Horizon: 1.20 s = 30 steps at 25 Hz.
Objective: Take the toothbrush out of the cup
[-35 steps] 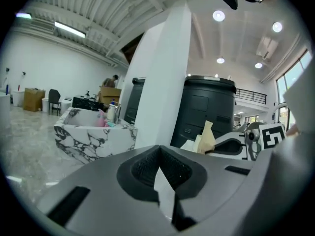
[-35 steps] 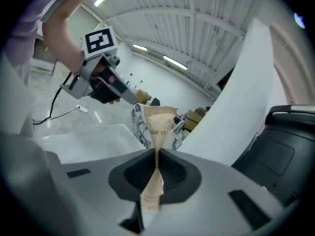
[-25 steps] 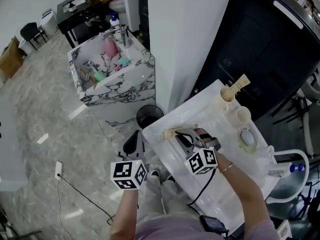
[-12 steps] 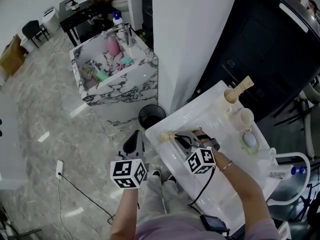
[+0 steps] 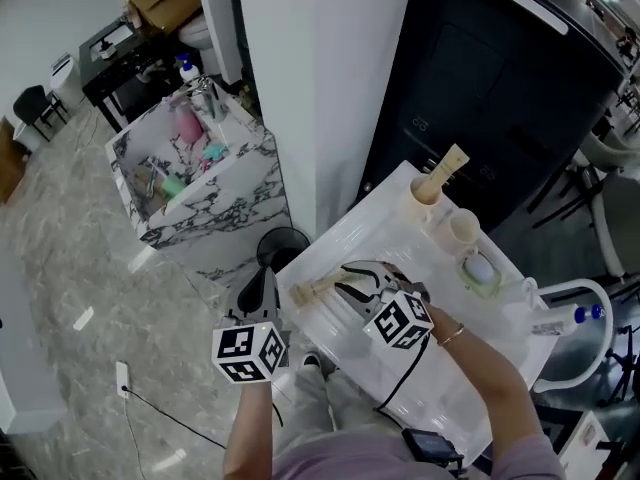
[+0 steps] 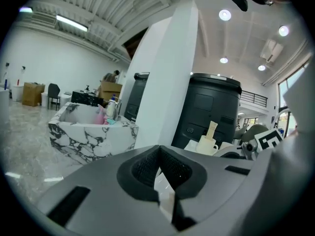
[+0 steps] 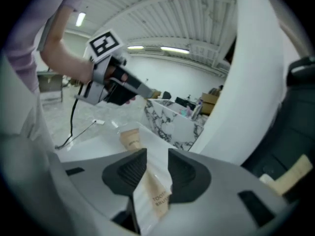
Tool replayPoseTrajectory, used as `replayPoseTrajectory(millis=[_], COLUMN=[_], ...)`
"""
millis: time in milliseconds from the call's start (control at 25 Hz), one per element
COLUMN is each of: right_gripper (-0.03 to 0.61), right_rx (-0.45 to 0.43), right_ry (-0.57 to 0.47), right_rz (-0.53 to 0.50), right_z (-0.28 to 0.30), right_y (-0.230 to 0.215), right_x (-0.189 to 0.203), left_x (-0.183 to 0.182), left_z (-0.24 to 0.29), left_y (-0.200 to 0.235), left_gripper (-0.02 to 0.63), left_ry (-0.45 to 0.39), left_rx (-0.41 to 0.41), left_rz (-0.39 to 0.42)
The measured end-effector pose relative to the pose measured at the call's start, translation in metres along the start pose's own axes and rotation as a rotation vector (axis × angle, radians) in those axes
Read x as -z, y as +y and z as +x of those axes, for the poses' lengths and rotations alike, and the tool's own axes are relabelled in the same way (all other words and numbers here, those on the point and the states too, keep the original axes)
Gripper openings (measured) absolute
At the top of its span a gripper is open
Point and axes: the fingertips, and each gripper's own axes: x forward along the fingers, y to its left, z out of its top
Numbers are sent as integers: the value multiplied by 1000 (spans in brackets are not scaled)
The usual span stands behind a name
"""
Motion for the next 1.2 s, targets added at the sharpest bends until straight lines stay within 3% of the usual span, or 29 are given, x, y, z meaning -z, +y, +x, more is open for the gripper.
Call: replayPoseTrajectory(millis=[240,400,560,840,1200], right_gripper=[132,132,146,163,172], right_rx=[362,586,738,884,897], right_ry=[-176,-231,-230,-126,-15], right_rz=[475,612,705,815,898], right_z=[-71,-118,-149,-159,-141], right_y=[-108,-165,-203,-247,-284], right_x=[-1,13,34,71,101], left_x=[-20,-35,-43,-41,-23], left_z=[31,55,82,119,150], left_y=[-37,-71,-109,-152,-156], left_gripper=[0,0,0,0,0], left_ry=[-9,-14,-5,31,87], left_rx=[111,206,306,416,450], left_rz=[34,47,83,127,110])
